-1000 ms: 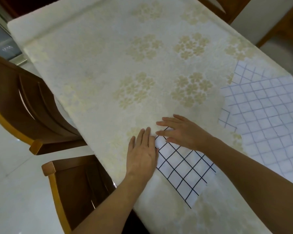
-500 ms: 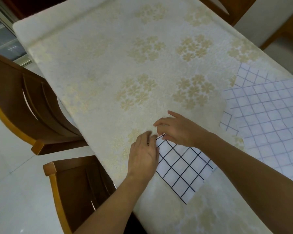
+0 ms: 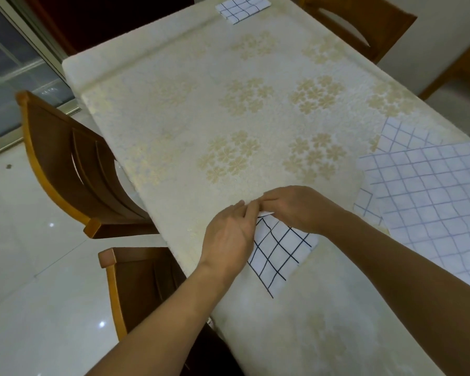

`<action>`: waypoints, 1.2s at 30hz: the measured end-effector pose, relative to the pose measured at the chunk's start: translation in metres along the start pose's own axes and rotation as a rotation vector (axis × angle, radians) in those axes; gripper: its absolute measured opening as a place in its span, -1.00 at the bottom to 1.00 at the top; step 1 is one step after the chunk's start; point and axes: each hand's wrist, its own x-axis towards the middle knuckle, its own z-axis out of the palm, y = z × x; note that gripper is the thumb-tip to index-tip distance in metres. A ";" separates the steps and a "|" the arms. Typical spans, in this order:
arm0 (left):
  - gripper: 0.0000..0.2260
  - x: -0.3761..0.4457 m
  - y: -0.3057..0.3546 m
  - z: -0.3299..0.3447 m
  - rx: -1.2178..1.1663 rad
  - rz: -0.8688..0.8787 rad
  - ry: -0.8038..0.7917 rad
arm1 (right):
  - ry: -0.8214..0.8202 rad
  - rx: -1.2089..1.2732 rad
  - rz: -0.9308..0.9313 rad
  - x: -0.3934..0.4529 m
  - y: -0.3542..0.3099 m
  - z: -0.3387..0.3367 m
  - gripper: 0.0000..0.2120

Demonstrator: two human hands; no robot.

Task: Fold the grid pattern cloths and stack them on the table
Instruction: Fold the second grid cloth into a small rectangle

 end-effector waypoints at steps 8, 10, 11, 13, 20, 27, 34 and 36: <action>-0.37 -0.038 0.035 0.006 -0.270 -0.124 -0.103 | -0.076 0.008 0.097 -0.069 -0.009 0.006 -0.44; -0.33 -0.046 0.036 0.011 -0.286 -0.181 -0.152 | -0.051 0.007 0.096 -0.081 -0.010 0.009 -0.36; -0.30 -0.050 0.037 0.014 -0.243 -0.143 -0.182 | -0.025 -0.017 0.065 -0.085 -0.009 0.013 -0.30; -0.23 -0.057 0.039 0.017 -0.154 -0.026 -0.262 | -0.021 -0.079 0.008 -0.089 -0.008 0.019 -0.19; -0.24 -0.077 0.038 0.041 0.090 0.210 -0.469 | -0.060 -0.281 -0.060 -0.107 -0.008 0.044 -0.20; -0.44 -0.085 0.037 0.063 0.178 0.249 -0.611 | -0.052 -0.282 0.058 -0.124 -0.010 0.077 -0.34; -0.47 -0.097 0.031 0.084 0.097 0.214 -0.514 | -0.028 -0.204 0.173 -0.126 -0.015 0.089 -0.34; -0.48 -0.100 0.031 0.089 0.086 0.221 -0.494 | -0.019 -0.193 0.219 -0.126 -0.015 0.090 -0.38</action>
